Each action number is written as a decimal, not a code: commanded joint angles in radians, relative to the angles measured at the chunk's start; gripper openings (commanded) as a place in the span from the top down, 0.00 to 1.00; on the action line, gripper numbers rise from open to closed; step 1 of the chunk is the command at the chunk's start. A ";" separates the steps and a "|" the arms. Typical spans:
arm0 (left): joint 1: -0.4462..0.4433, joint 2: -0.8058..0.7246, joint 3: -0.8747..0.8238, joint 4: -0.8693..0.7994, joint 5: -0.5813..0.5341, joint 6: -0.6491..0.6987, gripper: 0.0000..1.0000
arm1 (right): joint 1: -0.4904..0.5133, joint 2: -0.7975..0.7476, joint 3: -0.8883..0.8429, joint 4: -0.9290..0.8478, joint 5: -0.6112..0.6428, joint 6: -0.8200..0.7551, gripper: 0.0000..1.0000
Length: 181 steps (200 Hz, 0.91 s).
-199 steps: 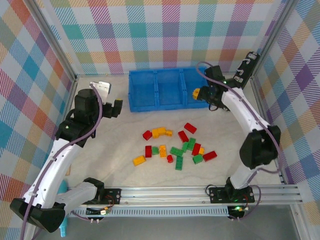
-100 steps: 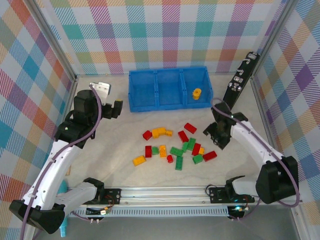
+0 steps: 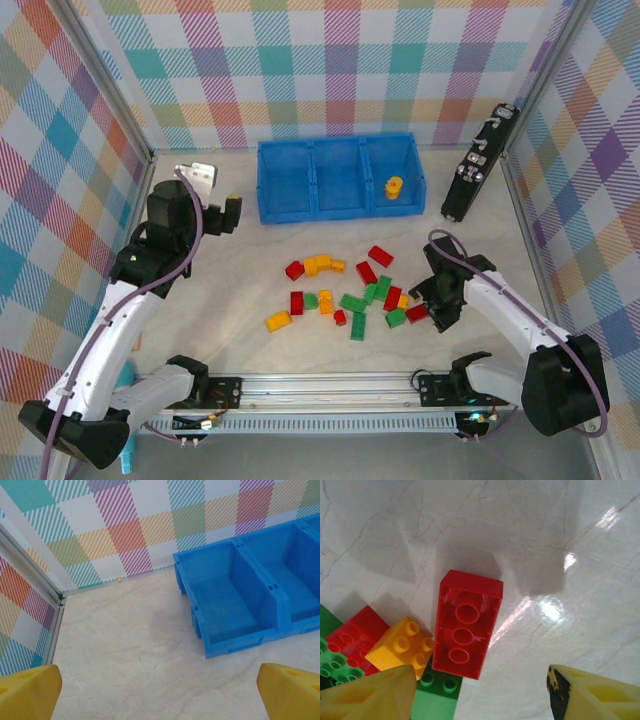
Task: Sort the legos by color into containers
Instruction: Pick up the lego from the bottom-right of the table.
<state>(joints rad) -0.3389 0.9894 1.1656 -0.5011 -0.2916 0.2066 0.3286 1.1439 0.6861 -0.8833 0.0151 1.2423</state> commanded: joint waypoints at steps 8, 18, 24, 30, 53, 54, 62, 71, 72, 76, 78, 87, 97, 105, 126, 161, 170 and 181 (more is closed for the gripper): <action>-0.005 0.019 -0.017 0.031 -0.009 -0.010 0.00 | 0.006 0.039 -0.030 0.085 -0.028 0.007 0.29; -0.005 0.023 -0.025 0.037 -0.017 -0.011 0.00 | 0.006 0.071 -0.029 0.097 -0.035 0.002 0.29; -0.005 0.027 -0.027 0.038 -0.016 -0.013 0.00 | 0.006 0.087 -0.029 0.108 -0.040 -0.002 0.29; -0.005 0.028 -0.027 0.037 -0.014 -0.013 0.00 | 0.006 0.100 -0.031 0.117 -0.041 -0.005 0.30; -0.005 0.034 -0.020 0.030 -0.007 -0.010 0.00 | 0.006 0.124 -0.042 0.141 -0.035 -0.017 0.31; -0.005 0.034 -0.019 0.030 -0.007 -0.010 0.00 | 0.006 0.125 -0.042 0.141 -0.034 -0.018 0.31; -0.005 0.034 -0.018 0.030 -0.005 -0.011 0.00 | 0.006 0.132 -0.043 0.138 -0.029 -0.024 0.32; -0.005 0.032 -0.020 0.029 -0.002 -0.010 0.00 | 0.006 0.140 -0.044 0.132 -0.023 -0.030 0.34; -0.005 0.032 -0.020 0.029 -0.002 -0.011 0.00 | 0.006 0.140 -0.044 0.132 -0.024 -0.029 0.34; -0.005 0.031 -0.020 0.029 -0.003 -0.011 0.00 | 0.006 0.141 -0.049 0.133 -0.023 -0.031 0.35; -0.005 0.030 -0.020 0.029 -0.002 -0.010 0.00 | 0.006 0.143 -0.050 0.134 -0.024 -0.031 0.36; -0.005 0.029 -0.021 0.029 0.001 -0.011 0.00 | 0.006 0.142 -0.060 0.136 -0.023 -0.030 0.37; -0.005 0.026 -0.023 0.030 0.003 -0.010 0.00 | 0.005 0.143 -0.073 0.143 -0.023 -0.025 0.41; -0.005 0.025 -0.023 0.030 0.005 -0.010 0.00 | 0.005 0.144 -0.083 0.147 -0.021 -0.025 0.42; -0.005 0.024 -0.024 0.027 0.010 -0.012 0.00 | 0.005 0.156 -0.097 0.155 -0.019 -0.024 0.46; -0.005 0.017 -0.027 0.030 0.007 -0.011 0.00 | 0.006 0.175 -0.097 0.152 0.001 -0.051 0.60; -0.005 0.015 -0.027 0.029 0.003 -0.012 0.00 | 0.005 0.173 -0.071 0.132 0.022 -0.076 0.64; -0.005 0.014 -0.027 0.029 -0.006 -0.013 0.00 | 0.006 0.165 -0.020 0.096 0.068 -0.125 0.68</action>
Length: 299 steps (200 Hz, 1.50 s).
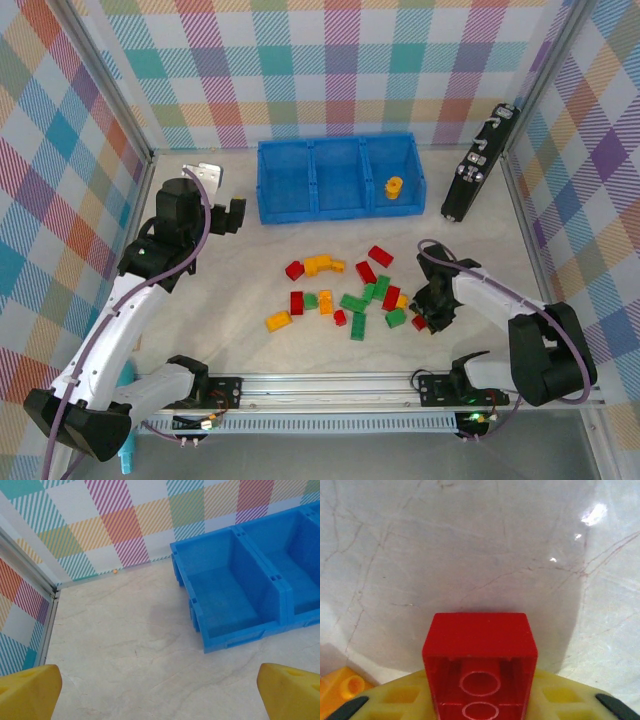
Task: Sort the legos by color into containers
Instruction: Pick up the lego from the bottom-right of the table, then place the lego in the container.
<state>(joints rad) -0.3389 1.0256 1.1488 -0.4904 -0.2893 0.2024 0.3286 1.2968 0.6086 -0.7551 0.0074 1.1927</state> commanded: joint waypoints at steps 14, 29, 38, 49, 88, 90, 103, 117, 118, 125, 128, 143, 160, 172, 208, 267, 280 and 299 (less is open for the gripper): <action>-0.004 -0.025 -0.009 0.018 -0.020 -0.008 0.00 | 0.004 0.012 0.152 -0.077 0.143 -0.169 0.70; -0.005 -0.026 -0.007 0.010 -0.021 -0.010 0.00 | 0.002 0.037 0.286 -0.123 0.212 -0.302 0.72; -0.005 -0.028 -0.006 0.007 -0.013 -0.009 0.00 | 0.004 0.058 0.372 -0.140 0.247 -0.388 0.74; -0.005 -0.035 -0.015 0.021 -0.015 -0.013 0.00 | 0.003 0.078 0.469 -0.128 0.274 -0.490 0.75; -0.005 -0.077 -0.067 0.098 -0.012 -0.026 0.00 | 0.014 0.197 0.768 0.025 0.244 -0.857 0.75; -0.005 -0.078 -0.066 0.098 -0.014 -0.026 0.00 | 0.017 0.205 0.783 0.034 0.241 -0.873 0.75; -0.005 -0.077 -0.061 0.093 -0.013 -0.026 0.00 | 0.036 0.256 0.861 0.100 0.221 -0.976 0.75; -0.005 -0.075 -0.054 0.085 0.002 -0.025 0.00 | 0.066 0.314 0.928 0.176 0.195 -1.089 0.74; -0.005 -0.075 -0.053 0.084 0.004 -0.025 0.00 | 0.069 0.319 0.933 0.181 0.194 -1.097 0.74; -0.005 -0.073 -0.048 0.080 0.016 -0.023 0.00 | 0.087 0.347 0.961 0.218 0.189 -1.150 0.74; -0.005 -0.072 -0.046 0.078 0.020 -0.022 0.00 | 0.096 0.365 0.973 0.227 0.186 -1.171 0.74; -0.006 -0.062 -0.022 0.049 0.044 -0.023 0.00 | 0.125 0.446 1.050 0.261 0.180 -1.244 0.74; -0.006 -0.045 0.024 -0.014 0.109 -0.017 0.00 | 0.146 0.550 1.158 0.247 0.209 -1.282 0.72; -0.006 -0.035 0.043 -0.036 0.120 -0.031 0.00 | 0.148 0.629 1.238 0.208 0.207 -1.282 0.71; -0.005 -0.001 0.069 -0.103 0.102 -0.081 0.00 | 0.155 0.793 1.355 0.141 0.128 -1.276 0.71; -0.009 0.122 0.117 -0.295 0.185 -0.182 0.00 | 0.160 0.906 1.364 0.170 0.104 -1.242 0.71; -0.017 0.131 0.104 -0.312 0.207 -0.202 0.00 | 0.161 0.932 1.388 0.153 0.106 -1.244 0.70; -0.050 0.116 0.061 -0.292 0.240 -0.218 0.00 | 0.161 0.980 1.443 0.110 0.112 -1.249 0.68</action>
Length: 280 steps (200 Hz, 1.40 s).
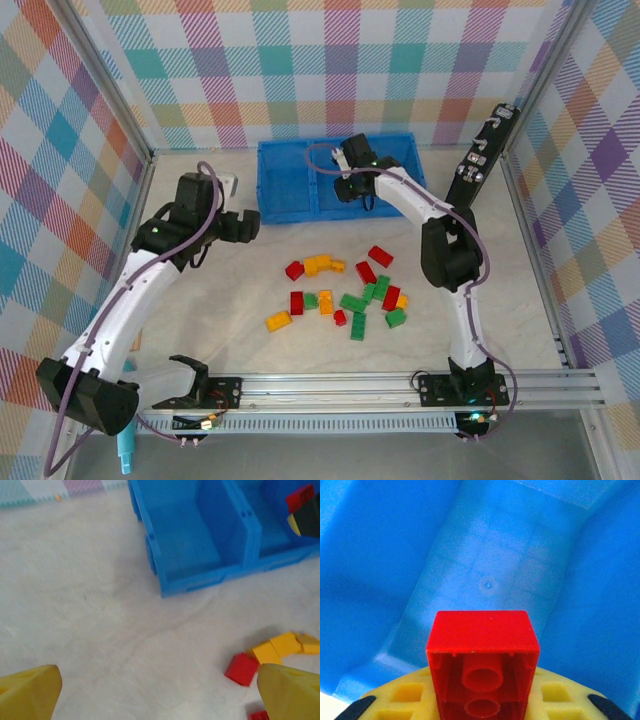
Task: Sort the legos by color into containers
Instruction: Place the lego in the container, then pick up the lego from the center of the table.
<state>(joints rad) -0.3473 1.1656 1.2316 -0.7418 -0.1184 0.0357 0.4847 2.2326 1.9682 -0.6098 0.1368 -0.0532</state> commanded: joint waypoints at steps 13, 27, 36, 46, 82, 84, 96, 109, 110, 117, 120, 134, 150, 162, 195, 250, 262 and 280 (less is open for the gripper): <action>-0.075 -0.030 -0.046 -0.032 0.072 -0.060 0.00 | 0.005 0.061 0.101 -0.044 -0.021 -0.004 0.64; -0.106 -0.019 -0.064 -0.037 0.077 -0.095 0.00 | 0.005 0.065 0.102 -0.041 -0.029 -0.003 0.59; -0.121 -0.006 -0.076 -0.041 0.092 -0.133 0.00 | 0.004 0.065 0.104 -0.039 -0.031 -0.003 0.57; -0.138 0.007 -0.099 -0.038 0.103 -0.189 0.00 | 0.005 0.064 0.107 -0.041 -0.031 -0.004 0.55; -0.229 0.041 -0.183 0.004 0.121 -0.399 0.05 | 0.005 0.044 0.100 -0.046 -0.033 -0.011 0.48; -0.235 0.044 -0.186 0.007 0.119 -0.408 0.06 | 0.005 0.041 0.100 -0.046 -0.034 -0.011 0.48; -0.275 0.058 -0.204 0.028 0.103 -0.455 0.07 | 0.005 0.027 0.089 -0.042 -0.036 -0.013 0.47; -0.310 0.083 -0.215 0.041 0.065 -0.499 0.08 | 0.005 0.005 0.070 -0.034 -0.041 -0.014 0.46; -0.311 0.086 -0.215 0.041 0.060 -0.503 0.08 | 0.005 0.003 0.068 -0.033 -0.042 -0.014 0.46; -0.323 0.106 -0.216 0.045 0.042 -0.522 0.09 | 0.005 -0.011 0.055 -0.031 -0.045 -0.012 0.46; -0.328 0.115 -0.215 0.047 0.036 -0.527 0.10 | 0.005 -0.018 0.049 -0.030 -0.046 -0.011 0.46; -0.351 0.156 -0.214 0.065 0.006 -0.538 0.11 | 0.005 -0.054 0.014 -0.024 -0.055 -0.003 0.45; -0.364 0.207 -0.203 0.079 -0.027 -0.530 0.13 | 0.005 -0.109 -0.041 -0.021 -0.064 0.015 0.45; -0.369 0.241 -0.195 0.086 -0.045 -0.512 0.14 | 0.005 -0.159 -0.097 -0.017 -0.069 0.029 0.44; -0.369 0.358 -0.159 0.100 -0.066 -0.411 0.17 | 0.005 -0.317 -0.277 0.005 -0.070 0.070 0.41; -0.369 0.517 -0.087 0.105 -0.123 -0.269 0.23 | 0.005 -0.532 -0.523 -0.033 -0.052 0.145 0.38; -0.369 0.535 -0.080 0.105 -0.131 -0.246 0.23 | 0.005 -0.560 -0.559 -0.056 -0.054 0.164 0.38; -0.367 0.559 -0.077 0.114 -0.143 -0.213 0.24 | 0.005 -0.596 -0.623 -0.074 -0.063 0.188 0.37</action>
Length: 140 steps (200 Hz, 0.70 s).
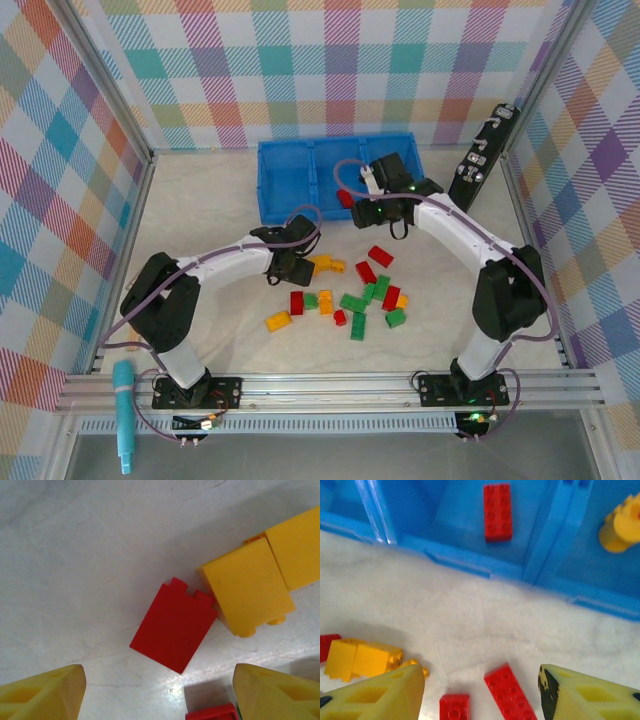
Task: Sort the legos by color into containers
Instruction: Pick up the lego from the center of the table.
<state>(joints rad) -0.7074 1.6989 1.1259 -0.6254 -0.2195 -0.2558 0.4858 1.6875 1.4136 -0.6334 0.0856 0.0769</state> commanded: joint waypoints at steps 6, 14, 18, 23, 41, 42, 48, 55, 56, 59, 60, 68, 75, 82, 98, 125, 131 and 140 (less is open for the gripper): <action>-0.009 0.034 0.031 0.000 -0.041 0.090 0.24 | 0.003 -0.063 -0.086 -0.053 -0.012 0.065 0.37; -0.009 0.047 0.032 0.006 -0.038 0.106 0.24 | 0.004 -0.076 -0.109 -0.057 -0.013 0.074 0.37; -0.008 0.051 0.032 0.008 -0.035 0.113 0.25 | 0.004 -0.081 -0.121 -0.058 -0.013 0.077 0.37; -0.006 0.060 0.035 0.009 -0.034 0.121 0.25 | 0.004 -0.087 -0.132 -0.061 -0.012 0.083 0.37; -0.007 0.088 0.044 0.013 -0.015 0.152 0.27 | 0.004 -0.103 -0.161 -0.063 -0.012 0.095 0.36; -0.007 0.090 0.044 0.014 -0.014 0.153 0.27 | 0.004 -0.103 -0.163 -0.063 -0.012 0.096 0.36; -0.007 0.097 0.048 0.016 -0.011 0.159 0.28 | 0.004 -0.104 -0.165 -0.067 -0.011 0.101 0.36; -0.003 0.106 0.053 0.016 -0.011 0.167 0.29 | 0.004 -0.106 -0.168 -0.068 -0.011 0.105 0.36; -0.004 0.108 0.054 0.016 -0.010 0.168 0.29 | 0.004 -0.106 -0.169 -0.069 -0.012 0.106 0.36; -0.003 0.112 0.056 0.016 -0.007 0.172 0.30 | 0.003 -0.108 -0.171 -0.069 -0.013 0.108 0.36; -0.003 0.114 0.057 0.016 -0.007 0.173 0.30 | 0.003 -0.108 -0.171 -0.069 -0.013 0.108 0.36; -0.001 0.124 0.061 0.019 -0.001 0.180 0.32 | 0.004 -0.109 -0.174 -0.068 -0.019 0.110 0.36; 0.001 0.130 0.063 0.023 0.006 0.186 0.33 | 0.004 -0.109 -0.175 -0.068 -0.023 0.110 0.36; 0.004 0.137 0.064 0.025 0.016 0.193 0.36 | 0.004 -0.107 -0.173 -0.072 -0.024 0.109 0.36; 0.008 0.148 0.064 0.030 0.038 0.207 0.42 | 0.001 -0.102 -0.173 -0.081 -0.026 0.106 0.35; 0.012 0.162 0.061 0.033 0.067 0.220 0.60 | -0.019 -0.109 -0.177 -0.101 -0.054 0.114 0.32; 0.013 0.164 0.060 0.030 0.069 0.222 0.65 | -0.024 -0.109 -0.178 -0.108 -0.046 0.115 0.32; 0.013 0.168 0.058 0.027 0.072 0.222 0.70 | -0.031 -0.104 -0.179 -0.119 -0.029 0.115 0.31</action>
<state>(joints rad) -0.7033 1.8431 1.1641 -0.5941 -0.1802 -0.0589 0.4751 1.6127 1.2488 -0.7055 0.0586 0.1768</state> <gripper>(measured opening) 0.357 0.681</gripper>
